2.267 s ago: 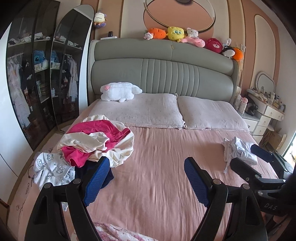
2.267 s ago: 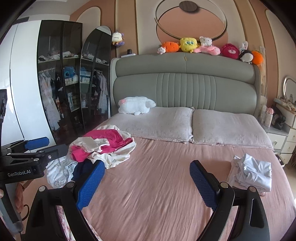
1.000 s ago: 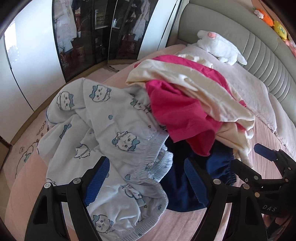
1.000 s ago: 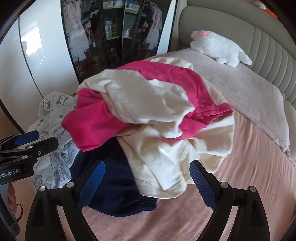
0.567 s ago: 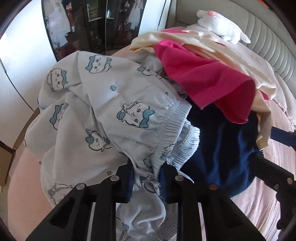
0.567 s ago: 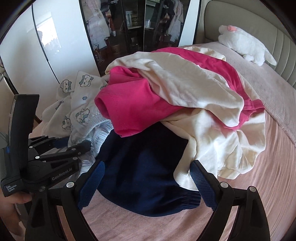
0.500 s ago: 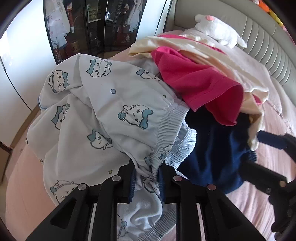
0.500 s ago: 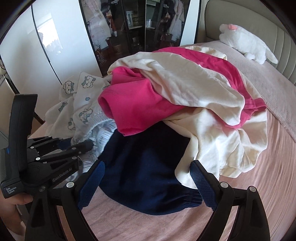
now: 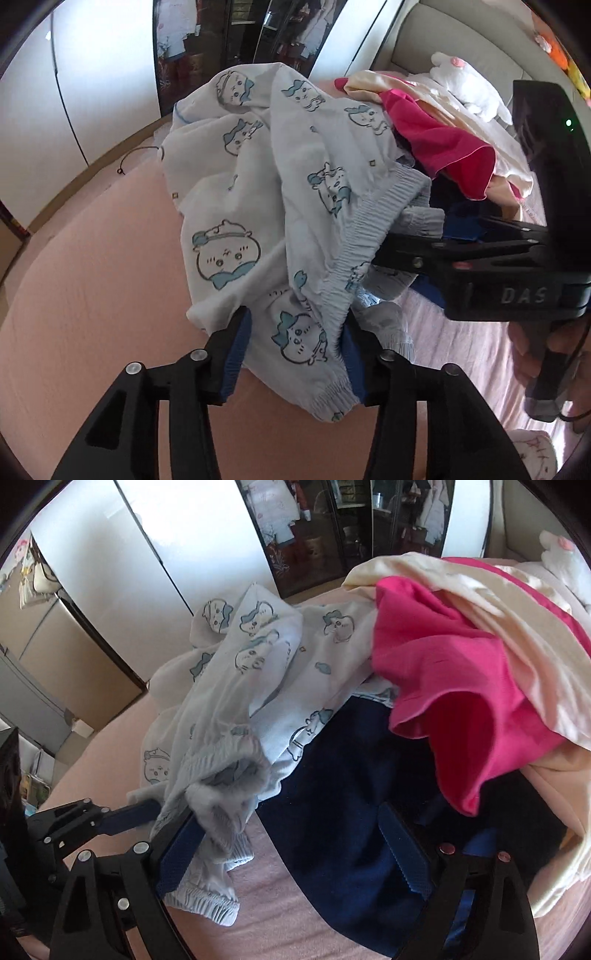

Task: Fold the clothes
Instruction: 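Grasp the light blue cartoon-print pants waistband with the left gripper while the right gripper grasps the cuff, then lift the blue print pants out of the pile with both grippers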

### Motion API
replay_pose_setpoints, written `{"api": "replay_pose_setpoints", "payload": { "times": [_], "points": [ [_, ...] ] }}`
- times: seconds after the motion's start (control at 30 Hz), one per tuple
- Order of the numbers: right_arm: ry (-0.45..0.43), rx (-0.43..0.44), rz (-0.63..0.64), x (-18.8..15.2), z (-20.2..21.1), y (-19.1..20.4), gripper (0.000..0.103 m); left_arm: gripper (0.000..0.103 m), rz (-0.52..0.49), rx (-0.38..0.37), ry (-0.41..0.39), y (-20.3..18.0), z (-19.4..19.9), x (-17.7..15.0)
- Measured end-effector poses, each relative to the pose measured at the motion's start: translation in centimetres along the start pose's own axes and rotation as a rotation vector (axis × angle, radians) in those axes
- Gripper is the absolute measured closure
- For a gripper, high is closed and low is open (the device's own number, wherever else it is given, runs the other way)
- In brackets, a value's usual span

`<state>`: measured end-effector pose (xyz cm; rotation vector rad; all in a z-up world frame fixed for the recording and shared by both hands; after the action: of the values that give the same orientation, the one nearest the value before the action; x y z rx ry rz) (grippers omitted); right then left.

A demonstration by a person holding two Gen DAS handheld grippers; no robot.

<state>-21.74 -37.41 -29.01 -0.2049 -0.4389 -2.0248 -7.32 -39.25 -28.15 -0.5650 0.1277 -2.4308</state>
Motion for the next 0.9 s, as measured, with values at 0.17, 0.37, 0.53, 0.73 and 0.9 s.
{"api": "replay_pose_setpoints", "payload": {
  "times": [0.17,0.37,0.53,0.73,0.9],
  "points": [
    [0.005,0.050,0.011,0.2,-1.3,2.1,0.086,0.045,-0.011,0.028,-0.023,-0.6,0.5,-1.3],
    [-0.164,-0.018,-0.010,1.6,3.3,2.1,0.095,0.044,-0.062,0.076,-0.015,-1.3,0.2,-1.7],
    [-0.260,-0.107,-0.049,2.4,6.5,0.7,0.096,0.044,-0.078,0.077,-0.027,-2.0,0.5,-1.4],
    [-0.388,-0.119,-0.152,2.4,10.6,-2.1,0.096,0.043,-0.097,-0.008,0.022,-2.2,1.4,-3.8],
    [-0.354,-0.102,-0.174,1.7,11.6,-3.3,0.096,0.043,-0.116,-0.173,-0.011,-3.7,2.4,-2.1]
  ]
}}
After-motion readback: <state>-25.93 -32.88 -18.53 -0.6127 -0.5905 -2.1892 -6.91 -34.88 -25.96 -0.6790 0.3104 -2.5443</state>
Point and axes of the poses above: each gripper's, at about its wrist camera, not at the fingertips, and z roughly against the way its jaws point, y to its left, x to its top, the point moved 7 cm from there along -z, roughly the way its jaws point, and after that the axes turned 7 degrees about y, right-handed, at the moved point
